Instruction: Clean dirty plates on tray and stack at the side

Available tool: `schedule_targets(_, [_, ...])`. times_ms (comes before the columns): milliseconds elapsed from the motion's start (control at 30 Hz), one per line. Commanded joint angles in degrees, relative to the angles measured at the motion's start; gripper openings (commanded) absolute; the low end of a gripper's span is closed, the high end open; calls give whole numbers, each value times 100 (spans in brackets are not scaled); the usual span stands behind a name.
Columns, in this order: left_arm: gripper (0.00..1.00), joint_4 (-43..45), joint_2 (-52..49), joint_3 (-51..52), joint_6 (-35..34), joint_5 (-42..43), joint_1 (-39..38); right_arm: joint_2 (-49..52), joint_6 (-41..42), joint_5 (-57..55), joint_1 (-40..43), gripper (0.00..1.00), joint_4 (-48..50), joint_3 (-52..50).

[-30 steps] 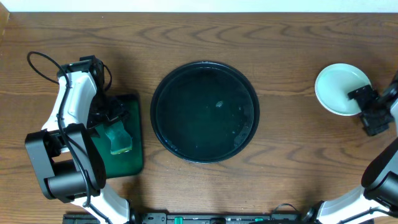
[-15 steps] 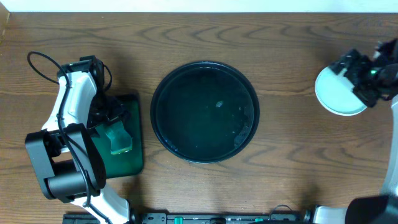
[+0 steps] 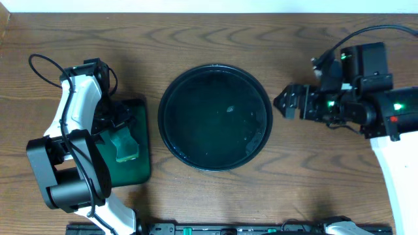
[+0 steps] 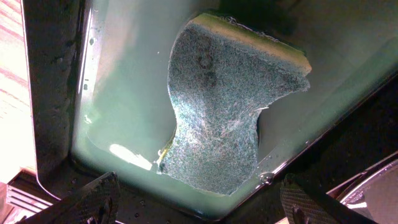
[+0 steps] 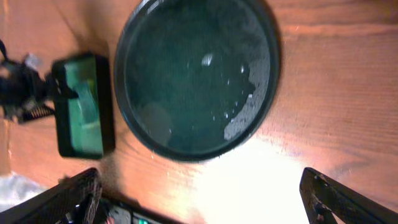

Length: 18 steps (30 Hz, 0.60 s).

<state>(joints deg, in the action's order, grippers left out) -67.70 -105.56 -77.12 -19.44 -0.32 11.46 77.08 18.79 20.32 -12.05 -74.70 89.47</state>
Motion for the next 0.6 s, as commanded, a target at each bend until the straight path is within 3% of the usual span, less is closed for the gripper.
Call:
schedule_targets(0, [83,-37,11,31,33,-13,-7,-37,50,-205,-264,99,-13,81])
schedule_targets(567, [83,-37,11,31,33,-13,-7,-24,472,22,-385,99,-181,74])
